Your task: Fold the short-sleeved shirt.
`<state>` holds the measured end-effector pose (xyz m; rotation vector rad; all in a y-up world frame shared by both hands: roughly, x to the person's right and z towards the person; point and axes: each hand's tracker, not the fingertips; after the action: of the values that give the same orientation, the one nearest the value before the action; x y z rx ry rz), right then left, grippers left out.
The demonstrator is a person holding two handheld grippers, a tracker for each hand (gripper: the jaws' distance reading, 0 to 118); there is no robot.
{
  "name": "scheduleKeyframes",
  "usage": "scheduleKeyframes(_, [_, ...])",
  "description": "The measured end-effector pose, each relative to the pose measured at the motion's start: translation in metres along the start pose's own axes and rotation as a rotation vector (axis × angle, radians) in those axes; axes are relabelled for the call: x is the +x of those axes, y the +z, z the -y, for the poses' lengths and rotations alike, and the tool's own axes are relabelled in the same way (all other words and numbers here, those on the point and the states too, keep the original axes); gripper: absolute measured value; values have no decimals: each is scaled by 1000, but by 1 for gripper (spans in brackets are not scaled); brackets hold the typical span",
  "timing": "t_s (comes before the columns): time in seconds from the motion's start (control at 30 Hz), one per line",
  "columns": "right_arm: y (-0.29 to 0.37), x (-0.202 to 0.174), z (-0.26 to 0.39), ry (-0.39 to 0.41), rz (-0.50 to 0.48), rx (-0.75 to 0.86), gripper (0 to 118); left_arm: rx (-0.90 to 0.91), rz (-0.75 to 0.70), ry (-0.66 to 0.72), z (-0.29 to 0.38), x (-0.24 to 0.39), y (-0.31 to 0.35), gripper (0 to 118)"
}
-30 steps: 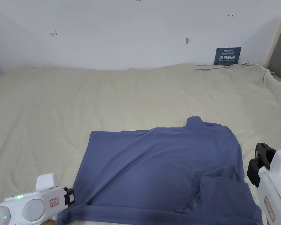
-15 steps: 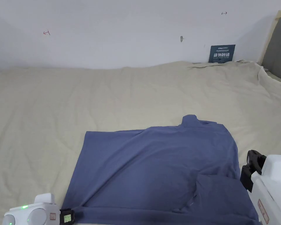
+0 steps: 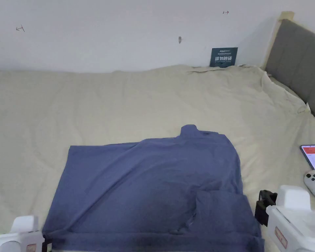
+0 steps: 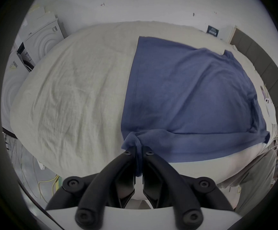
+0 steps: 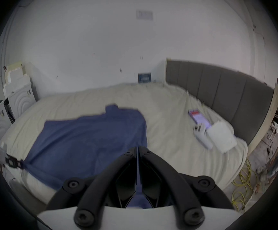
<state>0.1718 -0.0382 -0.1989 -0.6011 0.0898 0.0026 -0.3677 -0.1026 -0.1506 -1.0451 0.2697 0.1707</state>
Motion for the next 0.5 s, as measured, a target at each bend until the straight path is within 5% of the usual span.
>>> scheduleKeyframes(0.03, [-6,5,6,-1,-9,-58,20,14,11,3,-1,-1,3,5])
scheduleKeyframes(0.13, [-22,15,26,8,-13,-181,83,30,26,-4,-4,-1,13,5])
scheduleKeyframes(0.23, [-31,17,45,3,-16,-238,91,42,38,1,-5,-1,17,5])
scheduleKeyframes(0.5, [-37,3,65,42,-19,-333,90,51,48,9,-6,0,18,5])
